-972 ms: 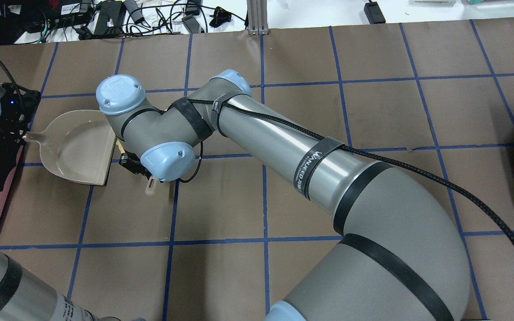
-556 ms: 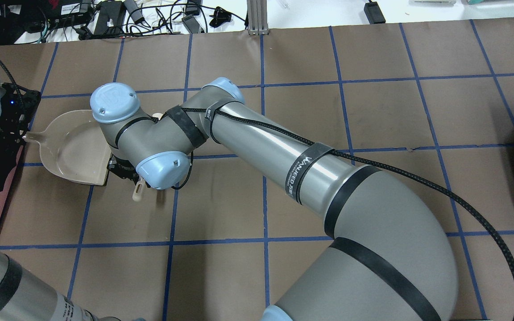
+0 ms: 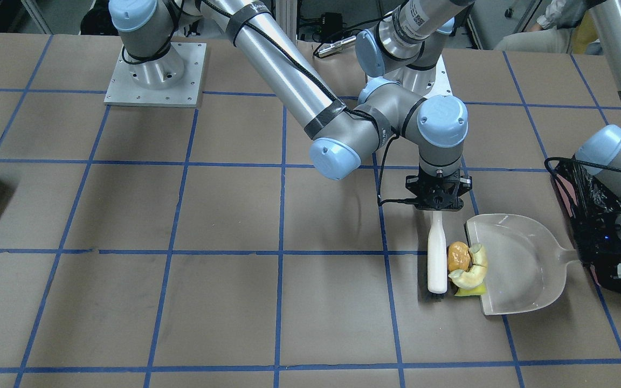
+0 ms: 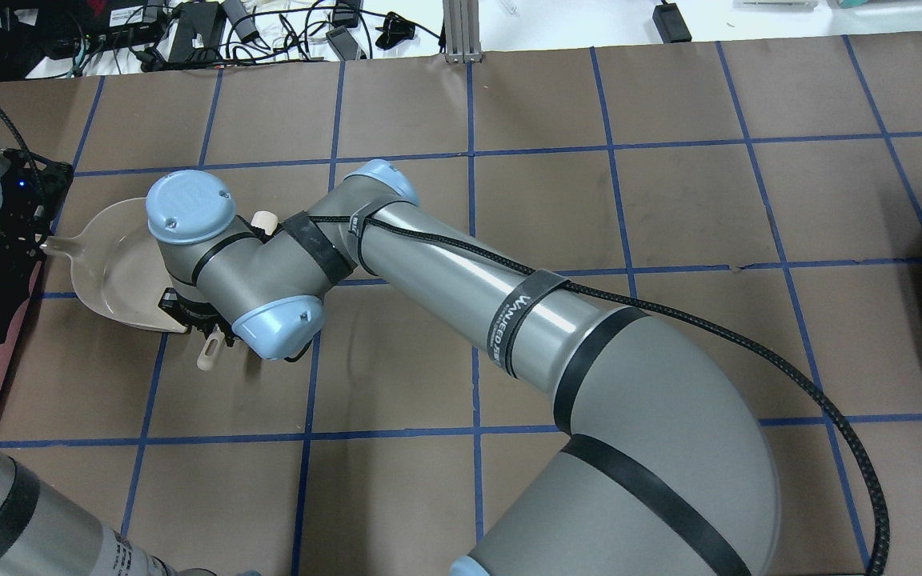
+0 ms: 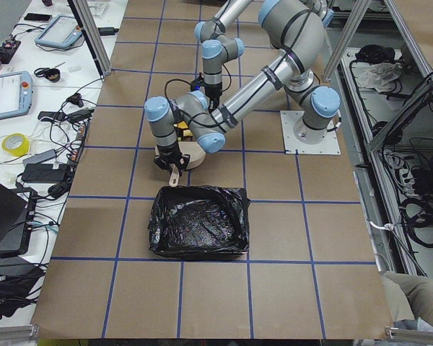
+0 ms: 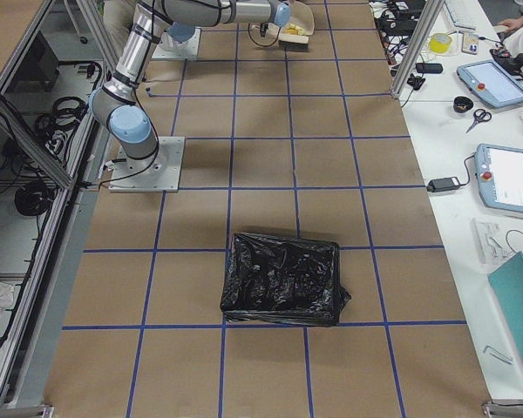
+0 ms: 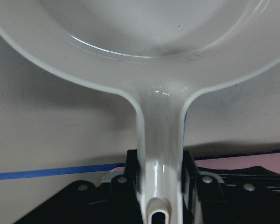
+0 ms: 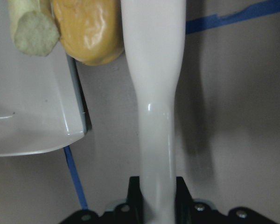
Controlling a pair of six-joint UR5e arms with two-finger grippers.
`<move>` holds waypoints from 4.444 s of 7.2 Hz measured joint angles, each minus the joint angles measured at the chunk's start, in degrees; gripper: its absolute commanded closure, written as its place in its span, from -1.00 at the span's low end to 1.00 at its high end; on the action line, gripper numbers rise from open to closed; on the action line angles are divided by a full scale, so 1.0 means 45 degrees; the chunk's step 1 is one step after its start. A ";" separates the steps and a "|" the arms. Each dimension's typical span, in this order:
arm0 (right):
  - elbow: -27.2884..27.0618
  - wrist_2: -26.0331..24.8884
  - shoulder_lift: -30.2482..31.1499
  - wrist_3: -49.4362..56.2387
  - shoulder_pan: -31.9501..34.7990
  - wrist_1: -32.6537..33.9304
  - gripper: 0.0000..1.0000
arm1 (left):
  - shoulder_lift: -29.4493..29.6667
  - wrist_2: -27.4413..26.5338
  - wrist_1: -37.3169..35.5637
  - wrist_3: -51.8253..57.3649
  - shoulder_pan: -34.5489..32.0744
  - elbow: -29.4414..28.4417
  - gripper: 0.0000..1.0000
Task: Sweep and dump trash in nearest bin
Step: 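Sweep the sponge and potato into the dustpan with the right gripper's brush, then carry the dustpan over the black bag with left gripper while right withdraws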
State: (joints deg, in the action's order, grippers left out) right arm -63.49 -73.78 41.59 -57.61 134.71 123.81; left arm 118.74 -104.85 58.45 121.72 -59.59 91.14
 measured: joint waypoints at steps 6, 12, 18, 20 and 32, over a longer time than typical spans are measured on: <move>0.1762 0.0591 -0.1193 -0.1142 0.1005 0.1271 1.00 | -0.0014 0.0000 0.0000 -0.0054 0.0000 0.0000 1.00; 0.2061 0.0816 -0.1483 -0.2433 0.1807 0.2767 1.00 | -0.0019 0.0001 0.0000 -0.0056 0.0000 0.0000 1.00; 0.1666 0.0518 0.0461 -0.1269 0.0803 -0.0083 1.00 | -0.0232 0.0844 0.0149 -0.0075 0.0258 0.0004 1.00; 0.0458 0.0359 0.1525 0.0775 -0.0441 -0.0833 1.00 | -0.0403 0.1919 0.0694 -0.0119 0.0762 -0.0033 1.00; -1.0594 -0.3109 0.9612 0.5787 -0.4159 -0.2802 1.00 | -0.1221 0.2568 0.5662 0.2638 0.5578 -0.3554 1.00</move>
State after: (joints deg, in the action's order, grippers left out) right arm -111.16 -87.77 84.84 -31.57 115.99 111.20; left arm 113.25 -93.30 83.92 133.59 -34.49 75.15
